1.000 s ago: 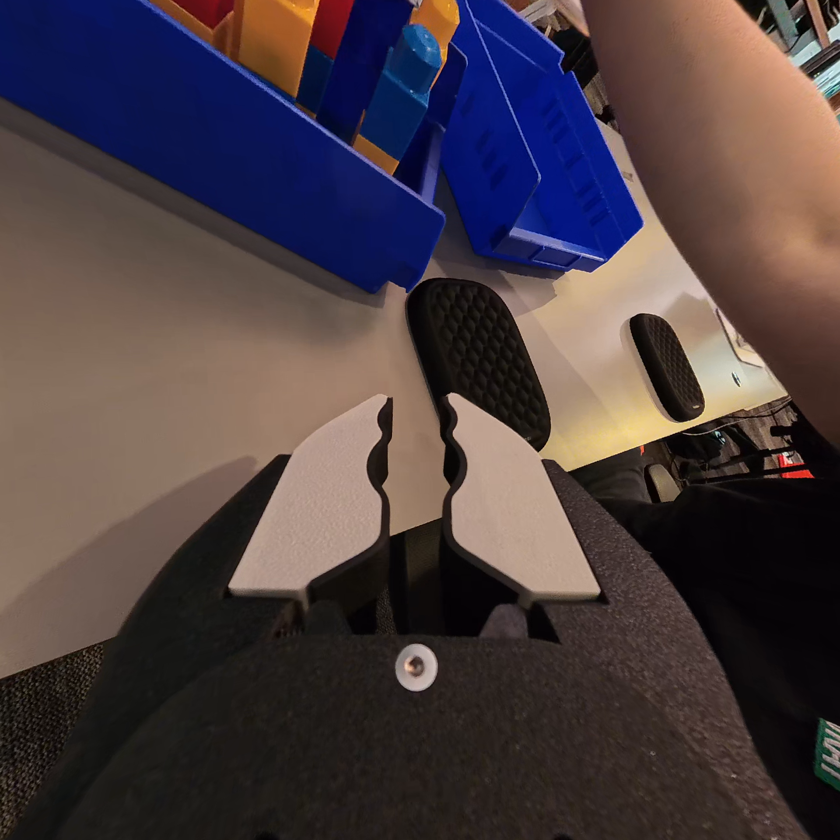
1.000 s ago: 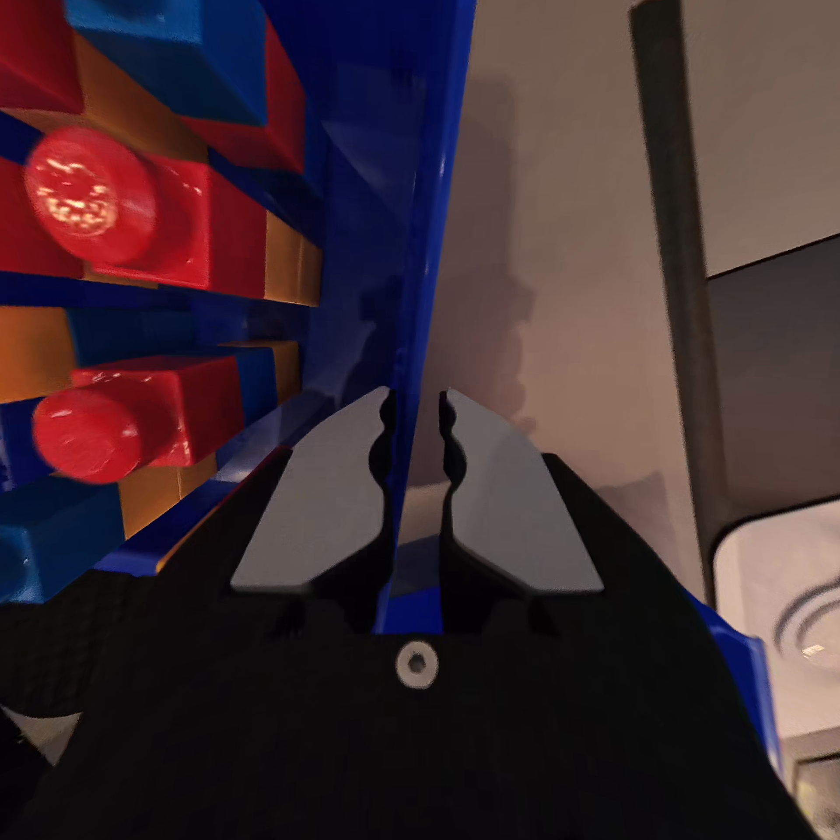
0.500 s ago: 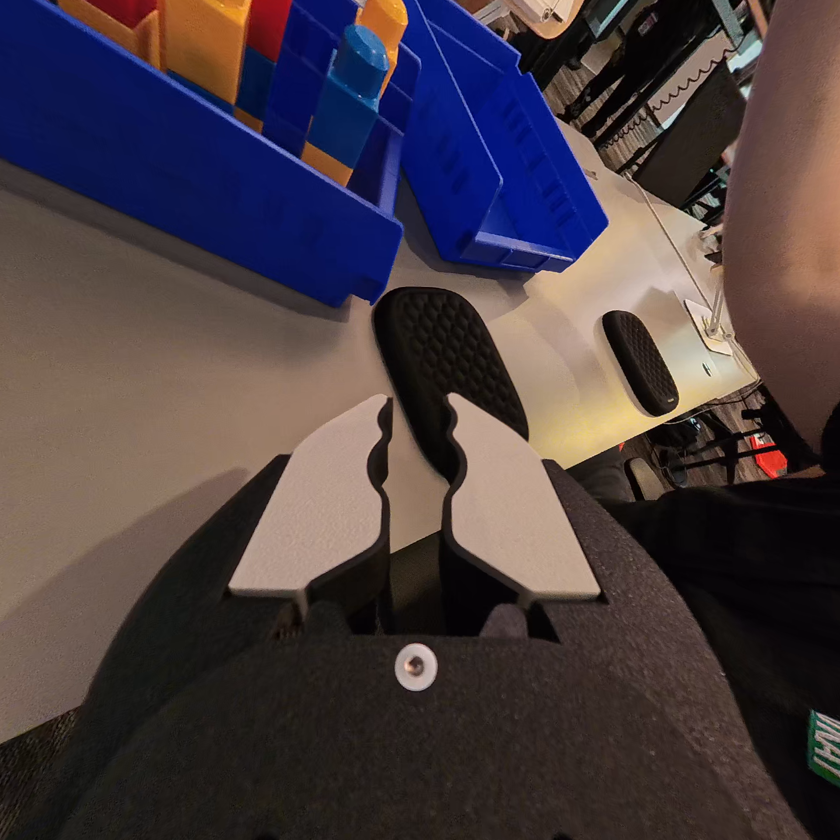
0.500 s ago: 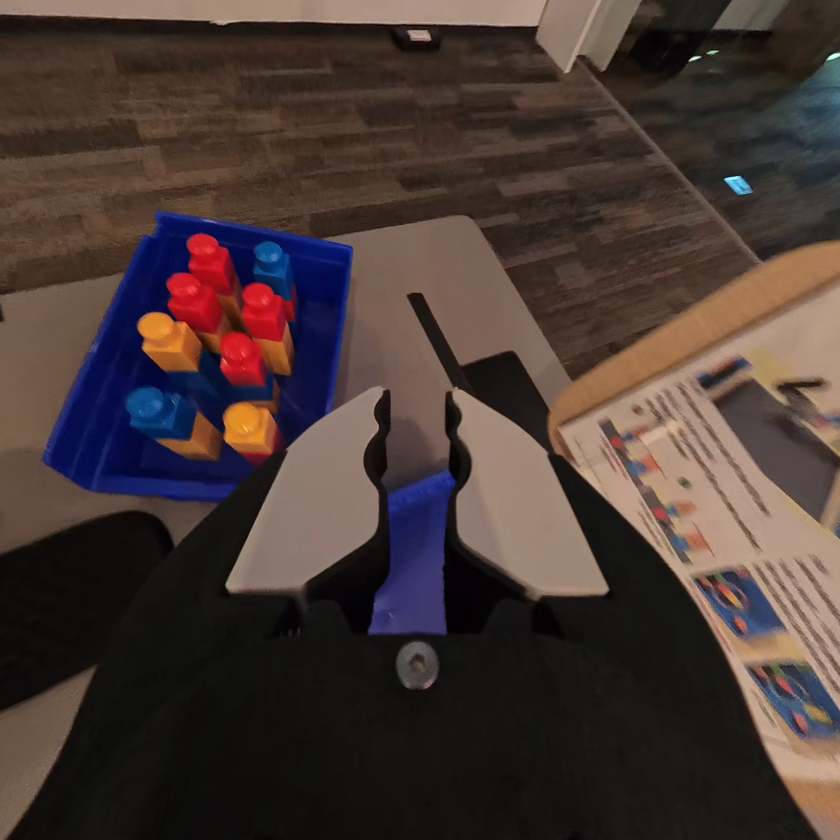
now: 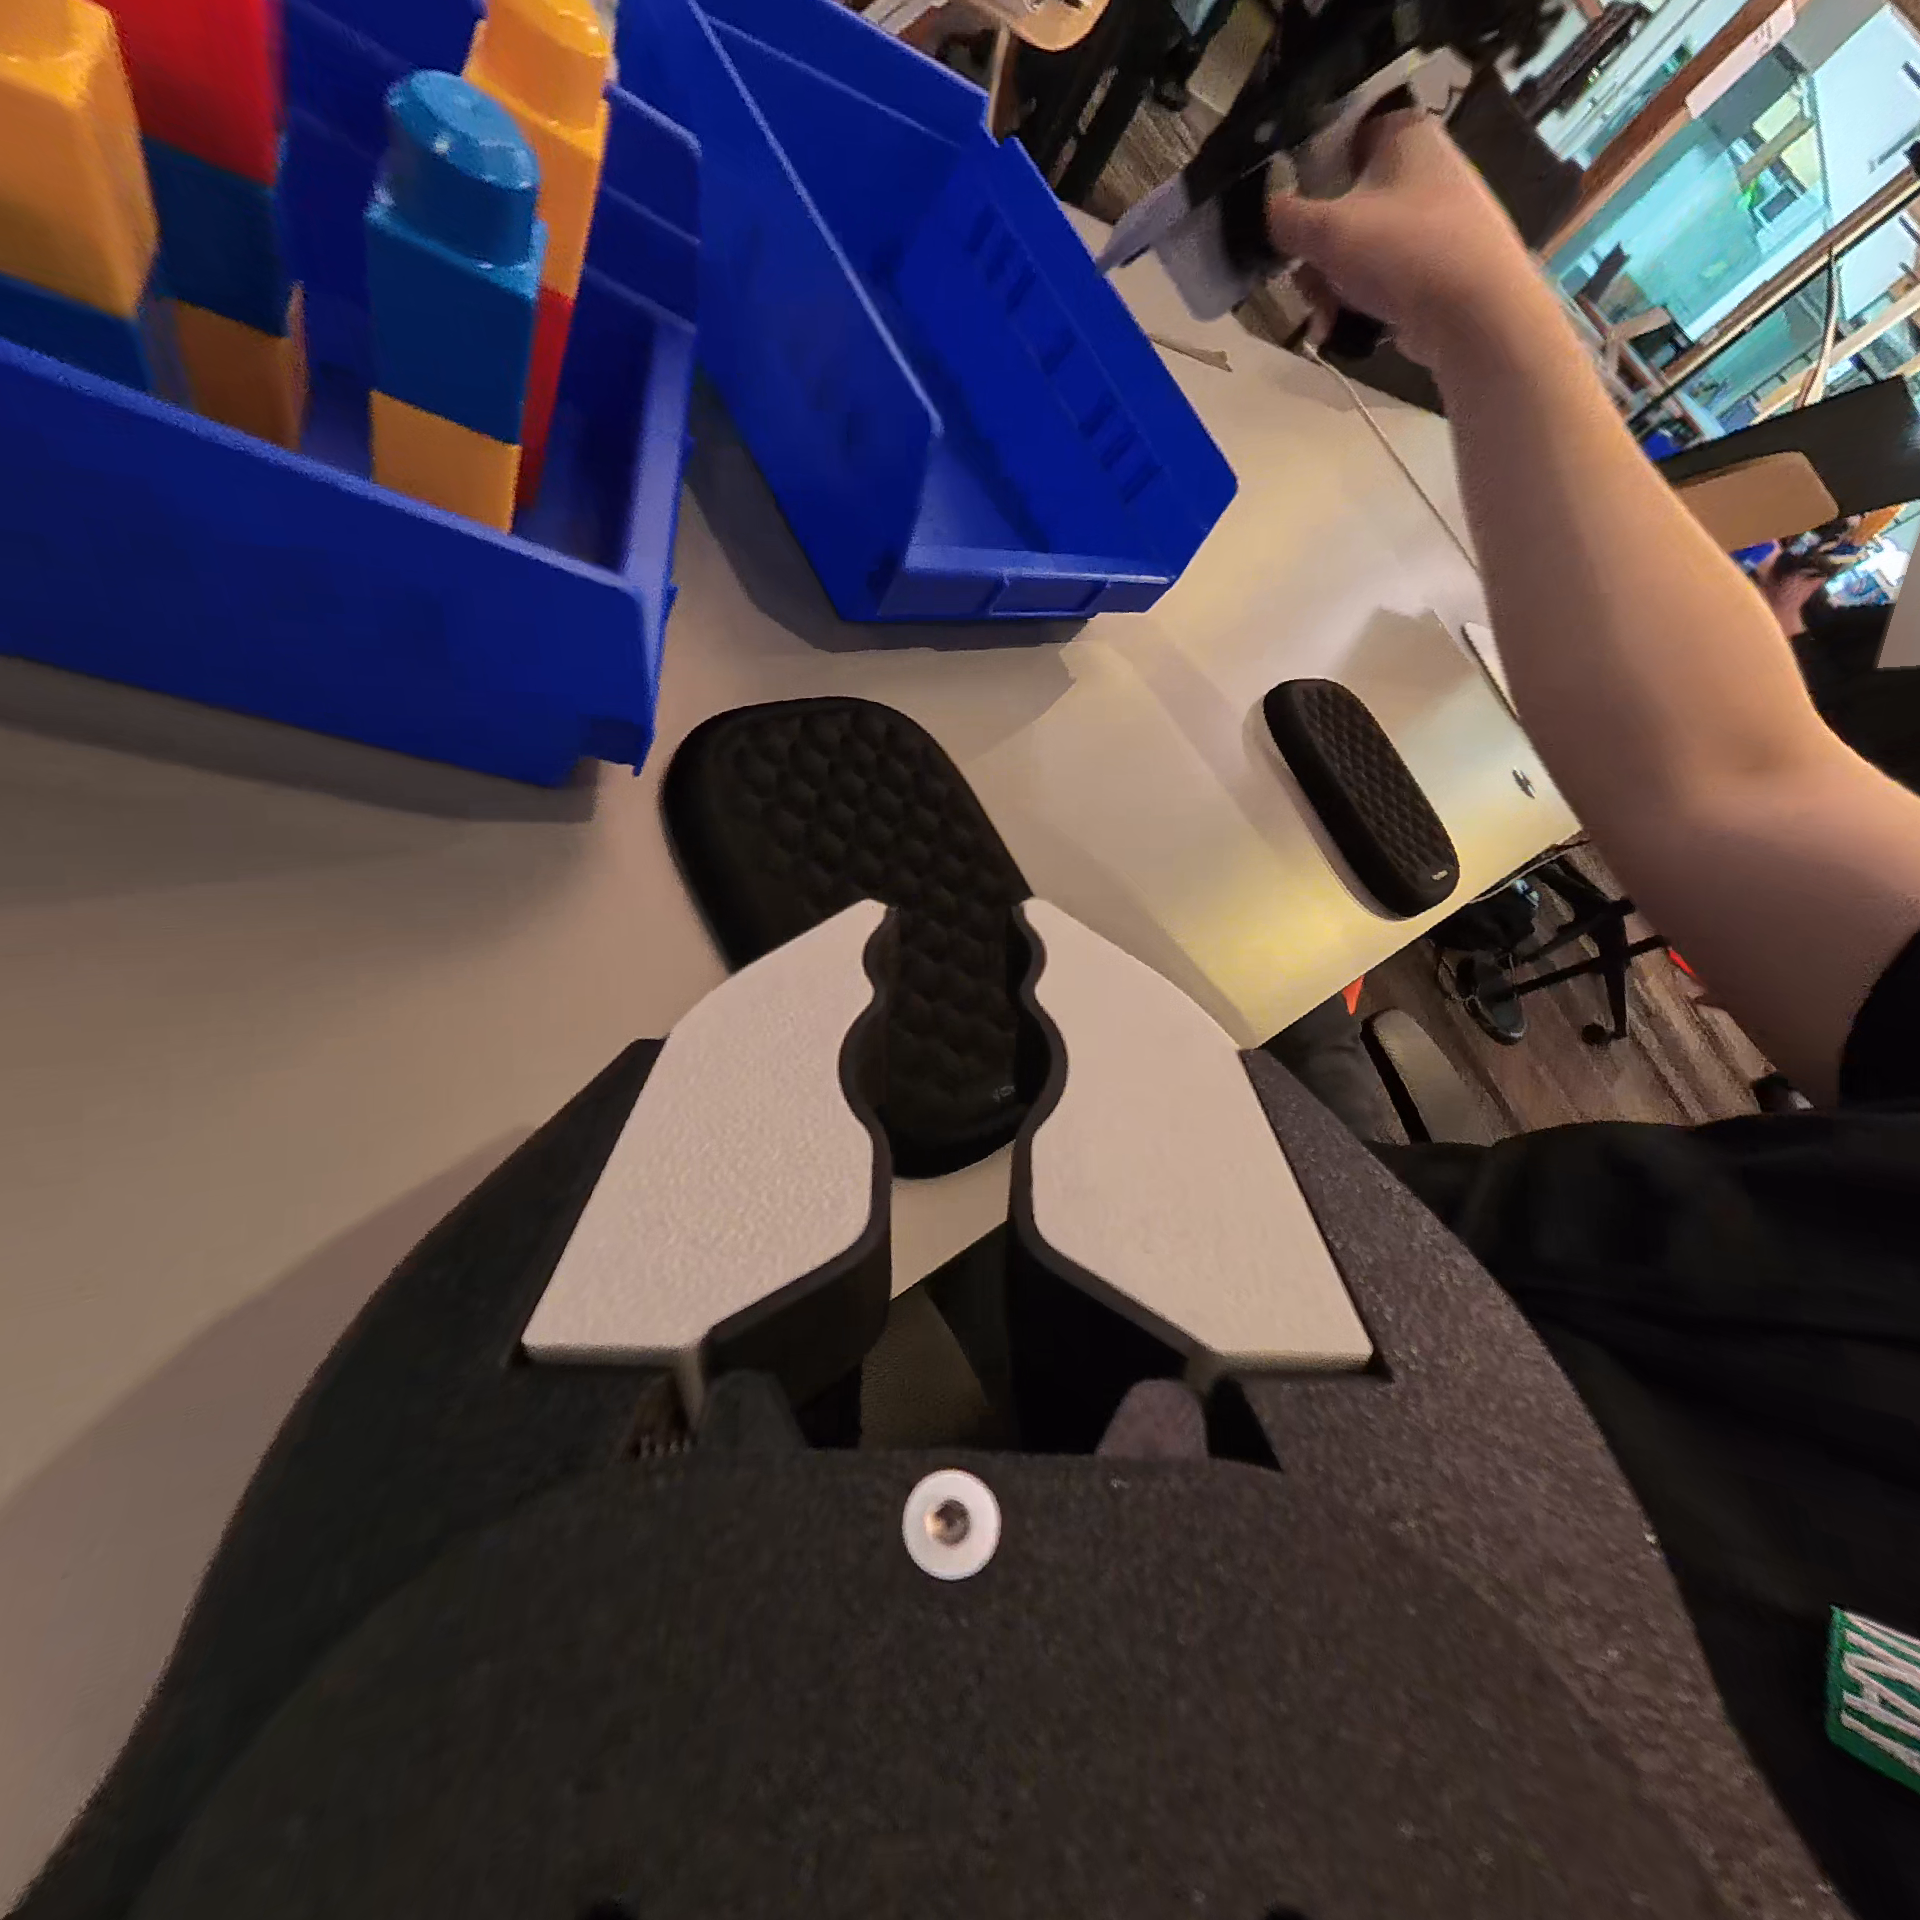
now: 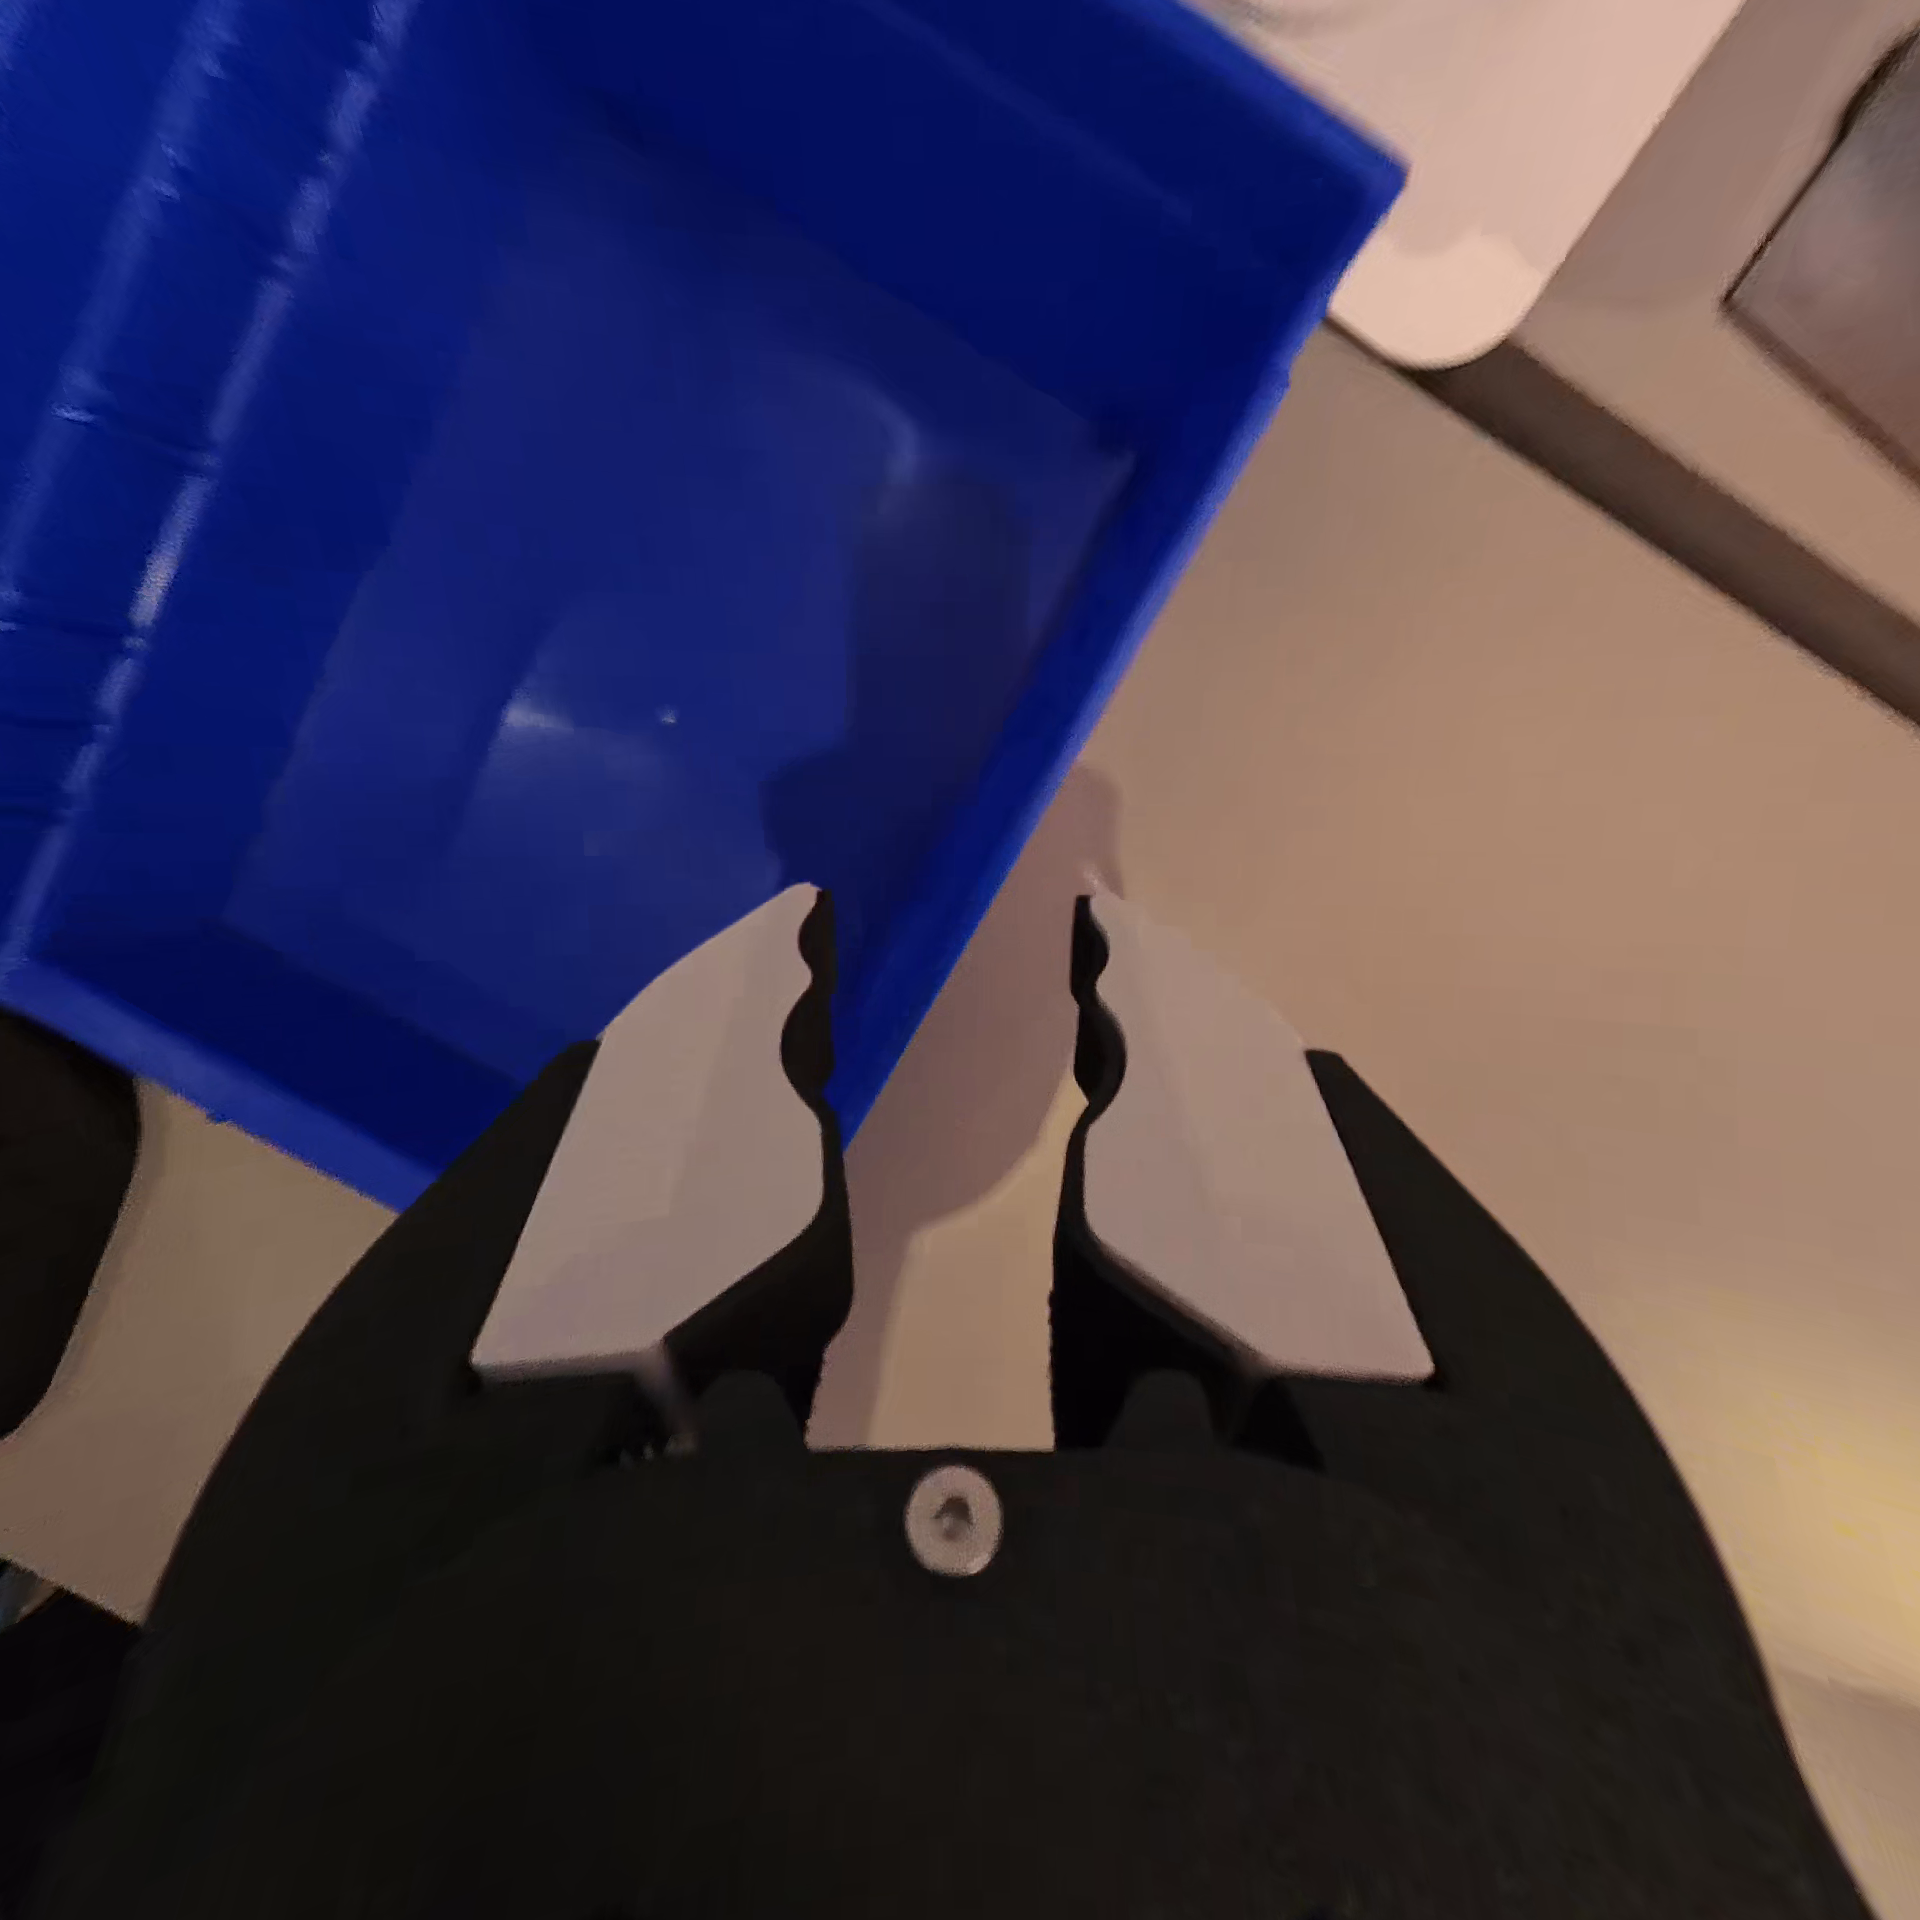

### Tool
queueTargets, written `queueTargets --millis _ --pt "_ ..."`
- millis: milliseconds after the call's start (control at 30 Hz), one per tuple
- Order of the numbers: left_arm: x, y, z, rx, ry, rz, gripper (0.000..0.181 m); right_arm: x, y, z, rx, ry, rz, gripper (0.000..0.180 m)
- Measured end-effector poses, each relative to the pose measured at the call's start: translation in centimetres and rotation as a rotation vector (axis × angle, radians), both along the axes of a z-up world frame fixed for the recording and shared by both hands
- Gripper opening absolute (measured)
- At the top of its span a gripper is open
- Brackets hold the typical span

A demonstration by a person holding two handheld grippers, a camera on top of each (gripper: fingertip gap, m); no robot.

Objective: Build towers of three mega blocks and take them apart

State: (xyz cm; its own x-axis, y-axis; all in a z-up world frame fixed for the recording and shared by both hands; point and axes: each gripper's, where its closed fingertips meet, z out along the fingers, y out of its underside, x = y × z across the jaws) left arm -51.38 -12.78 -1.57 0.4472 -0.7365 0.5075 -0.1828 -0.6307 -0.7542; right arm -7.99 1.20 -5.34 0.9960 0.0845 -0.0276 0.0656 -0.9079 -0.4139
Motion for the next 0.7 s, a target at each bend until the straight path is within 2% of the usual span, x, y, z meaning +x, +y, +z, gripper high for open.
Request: queueTargets --millis 133,233,300,500,700 --pt "1.4 -1.1 0.6 0.013 0.016 -0.028 0.019 -0.6 -0.8 -4.4 -0.162 0.070 -0.088 0.044" --pt "2.0 -1.8 0.8 0.016 0.030 -0.042 0.019 -2.0 -0.8 -6.6 -0.247 0.191 -0.143 0.030" --pt "2.2 -2.2 0.9 0.019 0.037 -0.043 0.019 -1.8 -1.1 -7.6 -0.293 0.184 -0.161 0.014" --pt "2.7 -2.4 1.4 0.020 0.053 -0.036 0.019 -0.5 -1.5 -7.7 -0.331 0.155 -0.184 0.007" --pt "4.0 -2.2 1.8 0.028 0.067 -0.040 0.019 3.7 -3.4 -7.8 -0.356 0.178 -0.199 0.004"
